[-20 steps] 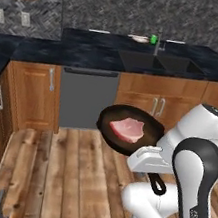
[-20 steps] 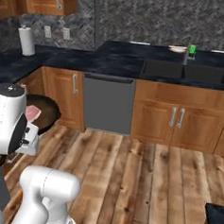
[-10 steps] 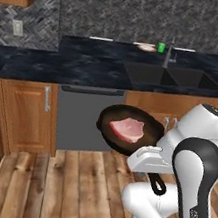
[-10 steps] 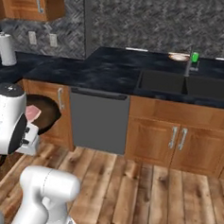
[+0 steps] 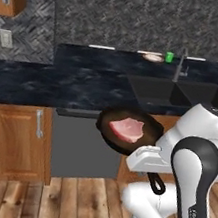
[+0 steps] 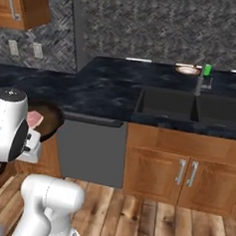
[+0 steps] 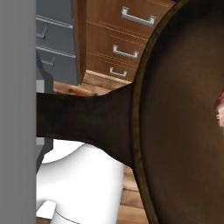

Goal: Pick up the pan with the steak in it and place it on the dining table. Then place the steak on the plate.

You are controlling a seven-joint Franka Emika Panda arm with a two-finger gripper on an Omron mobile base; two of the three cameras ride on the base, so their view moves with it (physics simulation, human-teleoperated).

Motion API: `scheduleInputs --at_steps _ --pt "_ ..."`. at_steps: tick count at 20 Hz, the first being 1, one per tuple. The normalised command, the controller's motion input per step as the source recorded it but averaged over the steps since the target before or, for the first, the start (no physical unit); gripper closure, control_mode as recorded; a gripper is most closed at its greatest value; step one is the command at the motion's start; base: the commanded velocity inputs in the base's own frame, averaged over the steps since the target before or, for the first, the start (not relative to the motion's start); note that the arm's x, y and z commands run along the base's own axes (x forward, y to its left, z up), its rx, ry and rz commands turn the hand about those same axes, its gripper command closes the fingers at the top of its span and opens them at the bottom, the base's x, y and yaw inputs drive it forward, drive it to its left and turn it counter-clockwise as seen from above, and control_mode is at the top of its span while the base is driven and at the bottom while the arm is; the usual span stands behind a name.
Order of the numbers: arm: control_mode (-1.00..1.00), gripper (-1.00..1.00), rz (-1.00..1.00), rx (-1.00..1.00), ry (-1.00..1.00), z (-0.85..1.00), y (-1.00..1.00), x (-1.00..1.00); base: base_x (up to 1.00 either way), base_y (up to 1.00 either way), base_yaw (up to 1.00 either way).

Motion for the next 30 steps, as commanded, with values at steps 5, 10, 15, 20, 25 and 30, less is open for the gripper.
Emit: scheduleInputs --at_steps 5,10,15,20,25,30 --pt "1.0 1.0 0.0 0.0 0.0 0.0 0.0 0.0 0.39 -0.8 0.0" --pt "1.0 1.0 0.0 0.0 0.0 0.0 0.0 0.0 0.26 -0.98 -0.01" --pt "1.0 1.0 0.0 0.0 0.0 0.0 0.0 0.0 0.23 -1.0 -0.03" --pt "1.0 1.0 0.0 0.0 0.0 0.0 0.0 0.0 0.23 -1.0 -0.03" --pt "1.0 1.0 0.0 0.0 0.0 0.0 0.0 0.0 0.22 -0.98 -0.01" --pt "1.0 1.0 0.0 0.0 0.0 0.0 0.0 0.0 0.2 -1.0 -0.01"
